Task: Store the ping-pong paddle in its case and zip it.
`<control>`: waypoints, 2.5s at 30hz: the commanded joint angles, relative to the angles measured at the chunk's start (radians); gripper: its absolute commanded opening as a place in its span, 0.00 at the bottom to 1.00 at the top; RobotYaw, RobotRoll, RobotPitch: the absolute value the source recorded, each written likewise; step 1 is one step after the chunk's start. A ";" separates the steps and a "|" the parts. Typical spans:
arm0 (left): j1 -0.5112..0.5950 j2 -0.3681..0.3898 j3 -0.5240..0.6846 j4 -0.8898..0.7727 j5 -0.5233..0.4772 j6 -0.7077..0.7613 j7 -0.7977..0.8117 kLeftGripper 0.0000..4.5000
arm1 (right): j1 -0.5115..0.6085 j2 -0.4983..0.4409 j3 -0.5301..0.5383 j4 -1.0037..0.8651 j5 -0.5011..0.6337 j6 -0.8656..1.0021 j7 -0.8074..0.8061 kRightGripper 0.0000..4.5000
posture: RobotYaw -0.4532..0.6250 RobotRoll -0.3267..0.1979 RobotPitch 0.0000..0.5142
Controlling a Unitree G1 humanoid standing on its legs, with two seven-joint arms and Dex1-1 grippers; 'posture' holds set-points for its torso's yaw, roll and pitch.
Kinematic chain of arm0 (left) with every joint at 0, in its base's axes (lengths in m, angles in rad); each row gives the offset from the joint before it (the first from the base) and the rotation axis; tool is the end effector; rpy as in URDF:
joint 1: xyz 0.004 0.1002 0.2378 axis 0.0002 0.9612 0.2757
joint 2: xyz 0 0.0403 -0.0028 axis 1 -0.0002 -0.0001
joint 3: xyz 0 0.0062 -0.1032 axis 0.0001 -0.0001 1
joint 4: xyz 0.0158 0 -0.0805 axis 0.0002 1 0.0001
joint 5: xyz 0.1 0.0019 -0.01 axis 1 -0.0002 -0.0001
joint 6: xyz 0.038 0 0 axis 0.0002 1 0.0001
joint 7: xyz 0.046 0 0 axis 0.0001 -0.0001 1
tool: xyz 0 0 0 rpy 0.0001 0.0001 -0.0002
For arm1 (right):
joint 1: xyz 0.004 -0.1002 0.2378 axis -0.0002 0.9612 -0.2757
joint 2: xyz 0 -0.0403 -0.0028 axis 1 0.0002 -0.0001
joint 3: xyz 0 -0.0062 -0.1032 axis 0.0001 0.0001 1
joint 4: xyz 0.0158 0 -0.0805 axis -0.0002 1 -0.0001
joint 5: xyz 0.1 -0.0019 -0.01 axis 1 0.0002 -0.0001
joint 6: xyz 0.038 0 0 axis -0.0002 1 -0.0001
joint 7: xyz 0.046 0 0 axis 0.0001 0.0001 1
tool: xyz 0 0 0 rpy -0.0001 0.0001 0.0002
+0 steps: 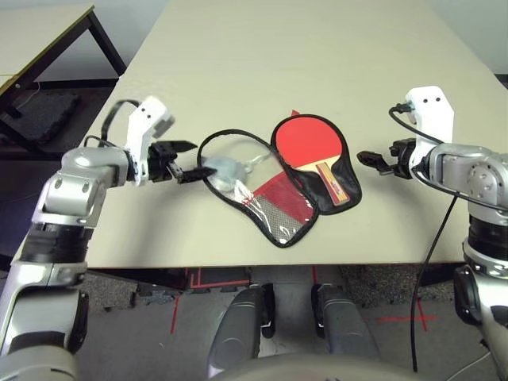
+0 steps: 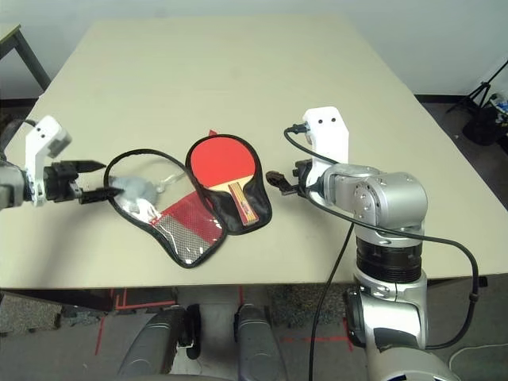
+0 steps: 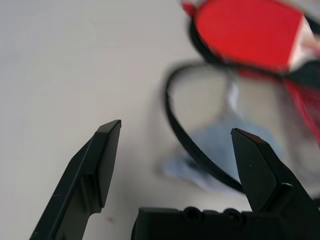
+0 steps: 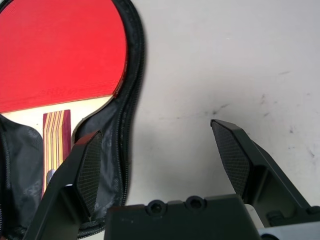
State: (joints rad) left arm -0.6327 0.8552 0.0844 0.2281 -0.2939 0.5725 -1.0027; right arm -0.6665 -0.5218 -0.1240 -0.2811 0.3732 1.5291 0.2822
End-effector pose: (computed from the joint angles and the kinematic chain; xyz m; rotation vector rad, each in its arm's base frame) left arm 0.2795 0.3036 0.2221 0.3239 0.2591 -0.6785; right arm 0.2582 -0.2082 0.2110 -0.1105 0.5873 0.2816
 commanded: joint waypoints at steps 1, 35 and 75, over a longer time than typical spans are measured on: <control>-0.008 0.032 0.027 0.077 0.003 -0.028 -0.017 1.00 | 0.008 0.009 -0.005 0.002 -0.007 -0.003 -0.005 0.99 | 0.38 0.62 0.32; 0.028 -0.116 -0.157 -0.137 0.012 0.050 -0.047 1.00 | 0.010 0.022 -0.014 -0.001 -0.023 -0.009 -0.026 0.99 | 0.36 0.62 0.32; -0.250 -0.404 -0.162 0.087 0.103 -0.162 0.087 1.00 | 0.091 -0.001 -0.318 0.257 0.451 0.085 0.007 0.99 | 0.36 0.62 0.31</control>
State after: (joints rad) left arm -0.9031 0.4417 -0.0888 0.3589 -0.1719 0.3813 -0.9121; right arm -0.5977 -0.5033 -0.4574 -0.0364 0.7643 1.6034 0.3060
